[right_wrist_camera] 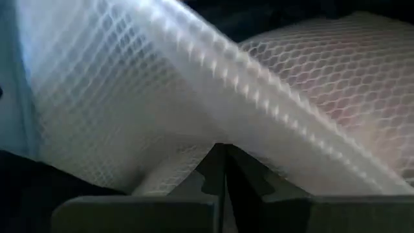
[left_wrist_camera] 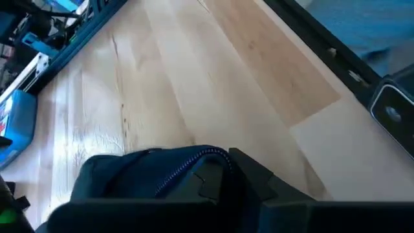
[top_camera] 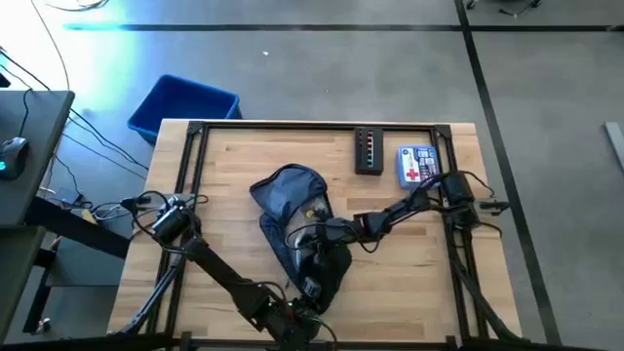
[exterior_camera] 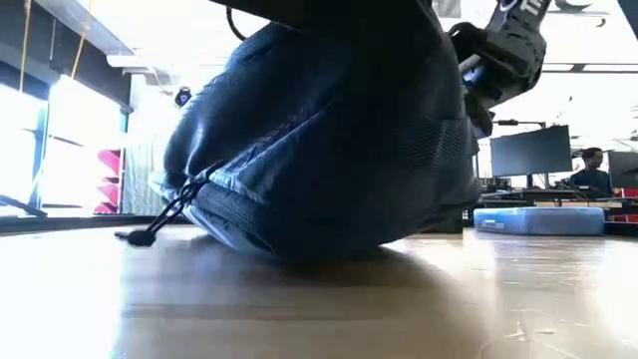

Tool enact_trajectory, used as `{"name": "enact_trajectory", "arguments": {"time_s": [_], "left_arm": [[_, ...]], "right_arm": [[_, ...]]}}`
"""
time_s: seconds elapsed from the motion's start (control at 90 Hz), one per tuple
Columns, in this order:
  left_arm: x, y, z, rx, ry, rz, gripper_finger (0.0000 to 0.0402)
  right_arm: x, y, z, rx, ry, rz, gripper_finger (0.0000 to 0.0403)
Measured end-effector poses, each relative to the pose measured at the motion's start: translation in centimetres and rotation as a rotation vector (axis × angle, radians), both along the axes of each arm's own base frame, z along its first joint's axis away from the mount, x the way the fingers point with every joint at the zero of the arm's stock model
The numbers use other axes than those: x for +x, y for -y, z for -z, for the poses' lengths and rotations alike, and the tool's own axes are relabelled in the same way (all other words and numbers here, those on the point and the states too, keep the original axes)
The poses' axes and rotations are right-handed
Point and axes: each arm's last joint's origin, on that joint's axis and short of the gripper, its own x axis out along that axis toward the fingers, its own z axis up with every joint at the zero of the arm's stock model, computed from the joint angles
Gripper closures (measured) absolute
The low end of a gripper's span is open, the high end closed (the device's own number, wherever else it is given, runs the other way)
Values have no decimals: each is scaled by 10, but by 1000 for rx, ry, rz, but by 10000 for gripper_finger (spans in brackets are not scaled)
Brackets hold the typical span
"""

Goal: Unpack backpack
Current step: Put the white zip bag into the backpack

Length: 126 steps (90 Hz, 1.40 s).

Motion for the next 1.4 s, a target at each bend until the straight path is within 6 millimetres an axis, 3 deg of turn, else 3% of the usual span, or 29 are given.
{"name": "enact_trajectory", "arguments": {"time_s": [0.244,0.522,0.7,0.878,1.067,1.167,1.267,1.4], "left_arm": [[-5,1,2,-18,-29,-24,402],[-14,-2,7,-3,-67,-130,402],[-16,-2,7,1,-73,-148,401],[-16,-3,8,4,-75,-149,401],[-16,-3,8,4,-74,-148,402],[-16,-2,8,-5,-80,-143,402],[-16,-3,8,-19,-84,-151,402],[-18,-6,6,-30,-90,-202,400]], "right_arm": [[-14,-12,-43,-73,-15,-137,403],[-56,-37,-101,-186,-94,-344,403],[-87,-53,-124,-237,-149,-460,397],[-96,-71,-114,-264,-211,-542,322],[-84,-79,-80,-389,-267,-541,207],[-76,-81,-66,-447,-252,-568,177],[-74,-85,-59,-439,-247,-593,203],[-81,-94,-57,-385,-286,-540,330]]}}
